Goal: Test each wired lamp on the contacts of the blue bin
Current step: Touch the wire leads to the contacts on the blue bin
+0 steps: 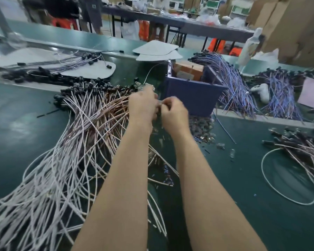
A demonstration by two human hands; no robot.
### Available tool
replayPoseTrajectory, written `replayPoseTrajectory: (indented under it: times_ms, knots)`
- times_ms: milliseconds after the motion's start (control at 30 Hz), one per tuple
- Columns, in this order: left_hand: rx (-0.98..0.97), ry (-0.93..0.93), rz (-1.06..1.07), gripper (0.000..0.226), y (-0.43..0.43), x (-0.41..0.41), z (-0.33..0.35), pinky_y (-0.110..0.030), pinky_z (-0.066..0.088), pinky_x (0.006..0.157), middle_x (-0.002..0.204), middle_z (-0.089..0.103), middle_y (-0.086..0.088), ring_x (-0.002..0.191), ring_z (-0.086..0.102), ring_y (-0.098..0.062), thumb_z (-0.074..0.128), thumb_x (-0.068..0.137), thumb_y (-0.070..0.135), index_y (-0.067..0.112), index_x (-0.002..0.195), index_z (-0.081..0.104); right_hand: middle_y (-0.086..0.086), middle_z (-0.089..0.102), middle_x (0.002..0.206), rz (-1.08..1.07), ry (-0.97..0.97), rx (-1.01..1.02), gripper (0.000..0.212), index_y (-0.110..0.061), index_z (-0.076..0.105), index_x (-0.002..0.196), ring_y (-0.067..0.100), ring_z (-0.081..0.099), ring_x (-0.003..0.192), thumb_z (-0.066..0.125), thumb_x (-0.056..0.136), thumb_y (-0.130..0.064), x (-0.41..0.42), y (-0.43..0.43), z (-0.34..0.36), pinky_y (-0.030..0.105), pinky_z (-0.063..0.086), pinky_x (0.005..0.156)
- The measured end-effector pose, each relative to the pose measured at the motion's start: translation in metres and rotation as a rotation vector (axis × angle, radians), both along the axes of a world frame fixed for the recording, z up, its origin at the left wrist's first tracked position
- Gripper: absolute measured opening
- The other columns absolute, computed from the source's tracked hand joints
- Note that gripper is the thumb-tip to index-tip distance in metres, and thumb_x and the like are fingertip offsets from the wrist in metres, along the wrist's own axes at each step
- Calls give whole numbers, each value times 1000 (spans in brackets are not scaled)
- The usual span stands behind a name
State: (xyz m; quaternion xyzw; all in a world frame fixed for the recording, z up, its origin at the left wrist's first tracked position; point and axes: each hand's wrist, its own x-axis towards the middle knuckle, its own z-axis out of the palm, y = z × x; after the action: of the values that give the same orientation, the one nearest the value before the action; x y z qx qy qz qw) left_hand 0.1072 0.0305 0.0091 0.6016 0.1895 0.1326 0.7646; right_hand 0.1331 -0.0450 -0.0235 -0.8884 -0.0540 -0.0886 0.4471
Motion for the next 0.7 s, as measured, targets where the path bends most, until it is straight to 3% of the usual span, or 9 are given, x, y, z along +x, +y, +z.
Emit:
replayPoseTrajectory:
  times_ms: [100,167,233,367,467,533,633,700]
  knots:
    - [272,206,-280,49,-23,6,-5,-12,25,35,39,47,5,25,35,-6,36,98,46,11,69,54,4,68,89,34,-51,289,8,-14,63,93,17,65,82,57,90,-10,-4,-36,22,37,54,80]
    - [280,225,-342,57,-40,10,-10,-15,27,38,49,50,3,32,38,-8,29,98,54,8,84,60,0,66,80,36,-84,424,6,-15,62,89,7,63,67,60,89,-9,-8,-59,27,28,56,71]
    - [132,132,-337,48,-57,14,-15,-17,27,39,51,48,4,35,37,-7,32,99,50,11,90,59,-2,64,73,19,-84,554,6,-15,61,84,3,60,57,64,89,-13,-12,-80,27,20,53,60]
    - [-476,-126,-328,23,-84,14,-17,-13,27,36,45,44,10,34,33,-1,42,102,21,13,86,56,-3,55,61,-172,-35,901,18,-13,56,76,6,47,51,62,92,-21,-13,-119,17,16,40,49]
    - [-530,-94,-333,27,-93,13,-25,-13,39,41,52,53,8,42,44,0,44,101,22,12,82,60,-7,50,50,-396,-67,1299,22,-14,54,73,3,40,41,62,92,-21,-12,-141,11,15,34,42]
    - [-538,-75,-343,26,-97,11,-31,-13,45,45,56,59,7,46,49,0,46,100,23,13,81,61,-9,51,47,-462,-109,1455,22,-16,55,73,2,42,39,63,91,-24,-12,-148,8,14,37,41]
    - [-524,-89,-355,25,-104,10,-39,-12,48,48,56,63,7,46,54,1,48,99,20,12,81,62,-7,56,58,-401,-40,1415,22,-17,58,78,4,48,47,62,91,-35,-11,-145,-1,17,41,47]
    - [-456,-105,-377,25,-109,11,-42,-13,50,50,55,64,7,46,56,1,48,99,18,10,80,62,-2,58,66,-259,81,1109,23,-15,60,79,8,50,54,60,91,-35,-10,-133,-8,20,43,53]
